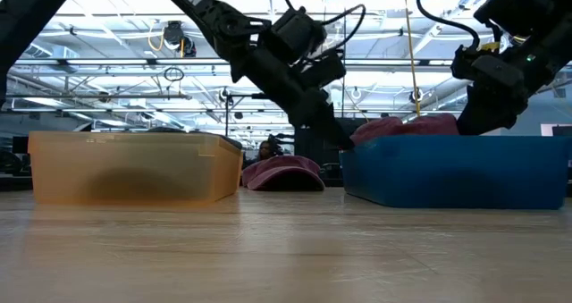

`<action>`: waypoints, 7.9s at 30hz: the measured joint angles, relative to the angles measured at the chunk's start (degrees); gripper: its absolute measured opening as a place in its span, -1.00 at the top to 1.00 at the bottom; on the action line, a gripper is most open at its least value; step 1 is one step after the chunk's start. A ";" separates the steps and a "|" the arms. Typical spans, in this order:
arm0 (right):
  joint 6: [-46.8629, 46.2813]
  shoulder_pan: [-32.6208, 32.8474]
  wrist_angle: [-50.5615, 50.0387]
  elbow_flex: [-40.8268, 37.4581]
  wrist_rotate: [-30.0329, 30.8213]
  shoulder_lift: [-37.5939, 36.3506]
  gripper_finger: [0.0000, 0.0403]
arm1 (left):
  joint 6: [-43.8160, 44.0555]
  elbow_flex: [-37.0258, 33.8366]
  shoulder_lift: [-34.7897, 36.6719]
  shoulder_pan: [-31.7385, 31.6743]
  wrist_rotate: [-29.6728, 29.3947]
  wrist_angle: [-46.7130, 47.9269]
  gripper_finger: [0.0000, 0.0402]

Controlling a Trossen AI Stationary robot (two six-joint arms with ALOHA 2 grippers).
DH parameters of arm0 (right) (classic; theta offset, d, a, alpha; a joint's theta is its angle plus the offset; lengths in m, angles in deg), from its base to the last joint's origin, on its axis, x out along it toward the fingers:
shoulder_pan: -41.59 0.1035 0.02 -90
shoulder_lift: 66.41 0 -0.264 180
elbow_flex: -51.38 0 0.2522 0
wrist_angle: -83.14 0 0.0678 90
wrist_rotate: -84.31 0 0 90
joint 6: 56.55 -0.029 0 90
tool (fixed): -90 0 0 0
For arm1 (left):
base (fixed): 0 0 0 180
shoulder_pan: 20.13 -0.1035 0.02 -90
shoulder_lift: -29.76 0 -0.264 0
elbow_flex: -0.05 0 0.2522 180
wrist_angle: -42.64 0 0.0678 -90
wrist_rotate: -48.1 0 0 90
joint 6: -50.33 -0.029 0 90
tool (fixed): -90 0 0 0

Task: Pick & Place hat
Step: Put the right red cap into the blue bin, then put the red cap into the blue bin

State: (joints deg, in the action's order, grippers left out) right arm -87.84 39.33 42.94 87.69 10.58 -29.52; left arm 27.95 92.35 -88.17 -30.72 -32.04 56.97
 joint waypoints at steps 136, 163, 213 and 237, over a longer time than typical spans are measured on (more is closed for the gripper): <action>35.29 8.38 50.02 9.75 -10.08 21.65 0.32 | 10.96 -0.13 22.30 11.21 -10.61 23.32 0.94; 33.65 5.69 24.81 31.43 -10.19 38.92 0.34 | 9.86 -0.20 22.12 12.17 -12.97 18.61 0.93; 25.12 15.94 0.35 24.06 -0.31 19.56 0.97 | 17.20 -13.34 33.68 9.09 -10.84 17.37 0.05; 31.04 15.76 18.05 5.90 -2.79 18.62 0.53 | 23.49 -23.85 33.64 4.33 -2.17 -5.19 0.05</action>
State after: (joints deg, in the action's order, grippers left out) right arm -56.80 55.09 60.99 93.59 7.80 -10.91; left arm 51.44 68.51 -54.53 -26.39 -34.21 51.78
